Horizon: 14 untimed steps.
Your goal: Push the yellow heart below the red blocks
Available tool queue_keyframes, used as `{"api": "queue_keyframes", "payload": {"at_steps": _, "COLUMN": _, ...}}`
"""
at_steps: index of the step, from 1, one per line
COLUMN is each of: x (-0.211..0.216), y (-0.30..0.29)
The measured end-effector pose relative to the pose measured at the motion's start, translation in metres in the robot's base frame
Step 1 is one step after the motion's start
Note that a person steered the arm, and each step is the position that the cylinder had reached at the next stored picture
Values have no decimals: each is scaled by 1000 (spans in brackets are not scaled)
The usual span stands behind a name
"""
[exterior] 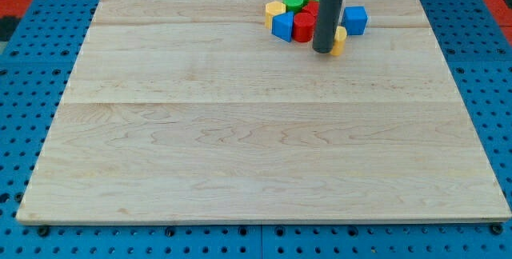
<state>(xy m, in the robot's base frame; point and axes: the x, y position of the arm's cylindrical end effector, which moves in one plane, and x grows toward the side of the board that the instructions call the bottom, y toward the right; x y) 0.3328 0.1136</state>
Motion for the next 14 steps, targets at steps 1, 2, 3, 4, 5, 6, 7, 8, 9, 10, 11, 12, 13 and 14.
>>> {"api": "queue_keyframes", "payload": {"at_steps": 1, "x": 13, "y": 57}}
{"api": "queue_keyframes", "payload": {"at_steps": 2, "x": -5, "y": 109}}
{"api": "queue_keyframes", "payload": {"at_steps": 3, "x": -22, "y": 111}}
{"api": "queue_keyframes", "payload": {"at_steps": 4, "x": -13, "y": 79}}
{"api": "queue_keyframes", "payload": {"at_steps": 5, "x": -14, "y": 45}}
{"api": "queue_keyframes", "payload": {"at_steps": 6, "x": -14, "y": 26}}
{"api": "queue_keyframes", "payload": {"at_steps": 7, "x": -13, "y": 27}}
{"api": "queue_keyframes", "payload": {"at_steps": 8, "x": -7, "y": 26}}
{"api": "queue_keyframes", "payload": {"at_steps": 9, "x": 15, "y": 26}}
{"api": "queue_keyframes", "payload": {"at_steps": 10, "x": 11, "y": 6}}
{"api": "queue_keyframes", "payload": {"at_steps": 11, "x": -2, "y": -8}}
{"api": "queue_keyframes", "payload": {"at_steps": 12, "x": -12, "y": -17}}
{"api": "queue_keyframes", "payload": {"at_steps": 13, "x": 4, "y": -4}}
{"api": "queue_keyframes", "payload": {"at_steps": 14, "x": 5, "y": 83}}
